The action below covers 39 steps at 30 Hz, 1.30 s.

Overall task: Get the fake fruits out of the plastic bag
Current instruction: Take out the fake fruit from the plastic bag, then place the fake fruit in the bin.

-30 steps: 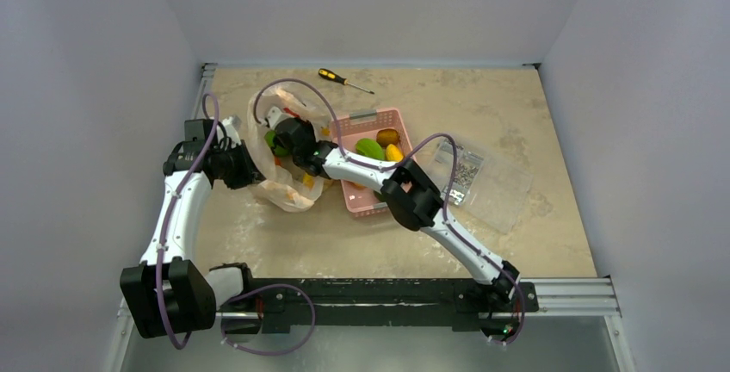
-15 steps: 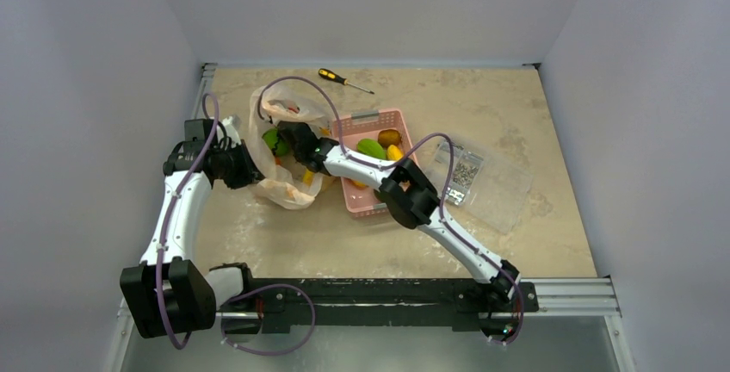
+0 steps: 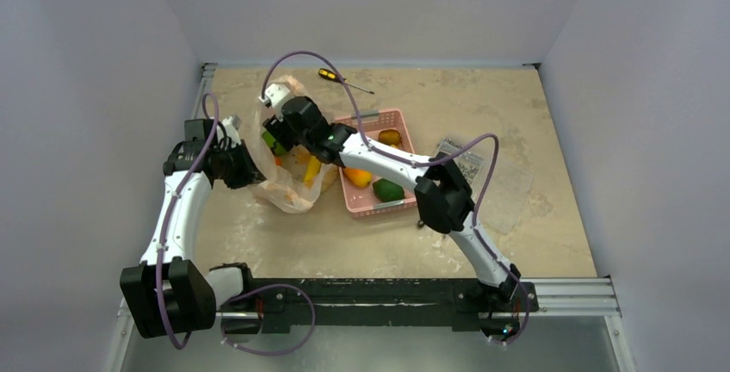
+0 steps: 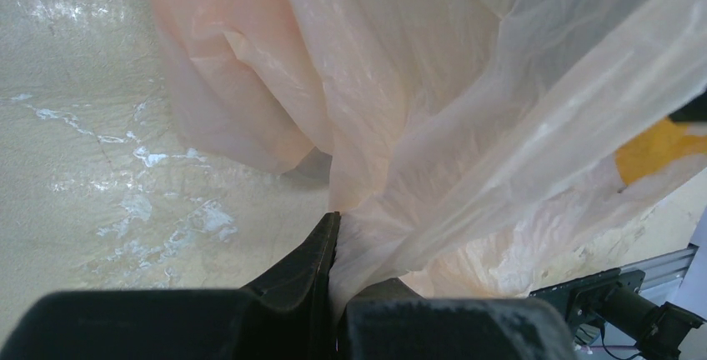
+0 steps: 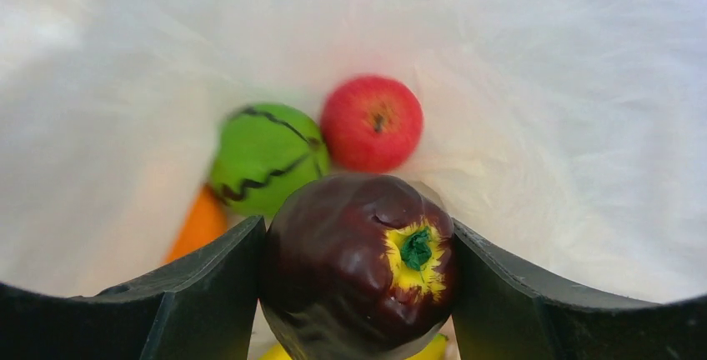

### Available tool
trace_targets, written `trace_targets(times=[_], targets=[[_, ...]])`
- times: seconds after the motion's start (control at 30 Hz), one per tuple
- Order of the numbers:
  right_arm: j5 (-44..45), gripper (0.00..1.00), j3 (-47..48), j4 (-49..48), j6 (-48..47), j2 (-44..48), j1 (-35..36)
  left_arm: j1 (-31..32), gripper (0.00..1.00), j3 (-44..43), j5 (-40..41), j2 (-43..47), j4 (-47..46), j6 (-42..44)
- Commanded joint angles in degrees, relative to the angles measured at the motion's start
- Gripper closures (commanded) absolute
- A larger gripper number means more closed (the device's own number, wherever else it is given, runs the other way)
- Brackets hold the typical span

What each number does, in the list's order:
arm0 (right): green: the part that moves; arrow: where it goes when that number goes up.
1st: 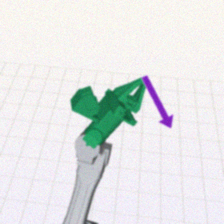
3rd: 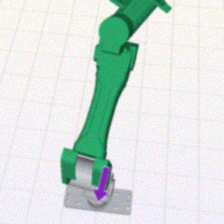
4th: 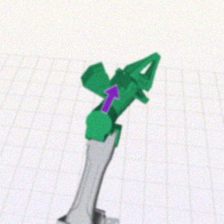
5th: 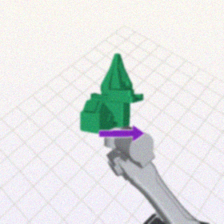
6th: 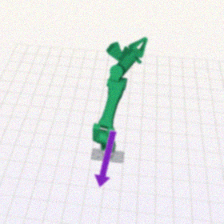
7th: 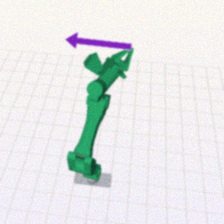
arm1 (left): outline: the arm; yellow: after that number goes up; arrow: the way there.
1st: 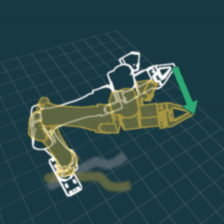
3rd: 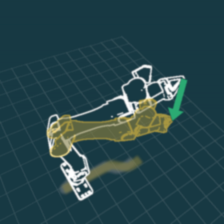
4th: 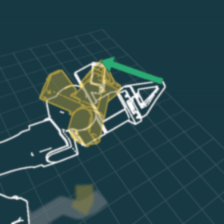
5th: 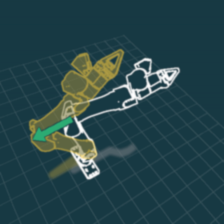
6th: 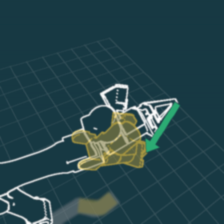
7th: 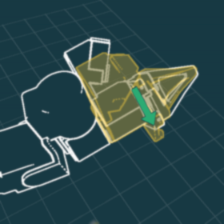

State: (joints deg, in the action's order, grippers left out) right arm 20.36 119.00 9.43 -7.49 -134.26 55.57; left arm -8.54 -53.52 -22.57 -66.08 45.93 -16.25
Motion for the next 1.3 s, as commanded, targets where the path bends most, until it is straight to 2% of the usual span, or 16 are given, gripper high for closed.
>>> trace_targets(times=[0.0, 0.07, 0.27, 0.5, 0.73, 0.93, 1.03, 1.27], targets=[[-10.96, 0.98, -2.31, -0.40, 9.44, 6.89, 0.24, 0.29, 1.00, 0.25, -1.07, 0.51, -1.10, 1.14], [-15.07, 0.98, -2.41, 0.23, 10.86, 8.26, 0.24, 0.30, 1.00, 0.25, -1.16, 0.65, -1.18, 1.13], [-20.19, 1.00, -1.65, 3.35, 13.55, 12.24, 0.24, 0.27, 1.00, 0.42, -1.68, 0.87, -1.31, 1.22], [-25.46, 1.00, -6.75, 3.82, 16.29, 21.15, 0.18, 0.34, 1.00, 1.03, -1.92, 1.54, -1.90, 0.87], [-29.67, 1.00, -16.80, 2.65, 17.13, 32.93, 0.24, 0.31, 1.00, 1.37, -2.62, 2.32, -2.55, 1.13], [-38.40, 1.00, -30.04, -3.22, 20.64, 45.22, -0.20, 0.28, 1.00, 1.66, -3.00, 2.73, -3.03, 1.31], [-36.05, 1.00, -35.40, -4.26, 20.99, 51.20, -0.29, 0.31, 1.00, 1.66, -3.07, 2.84, -2.95, 1.48], [-14.15, 1.00, -49.31, -2.53, 19.28, 60.90, -2.03, 0.28, 1.00, 1.87, -4.14, 3.21, -3.24, 1.66]])
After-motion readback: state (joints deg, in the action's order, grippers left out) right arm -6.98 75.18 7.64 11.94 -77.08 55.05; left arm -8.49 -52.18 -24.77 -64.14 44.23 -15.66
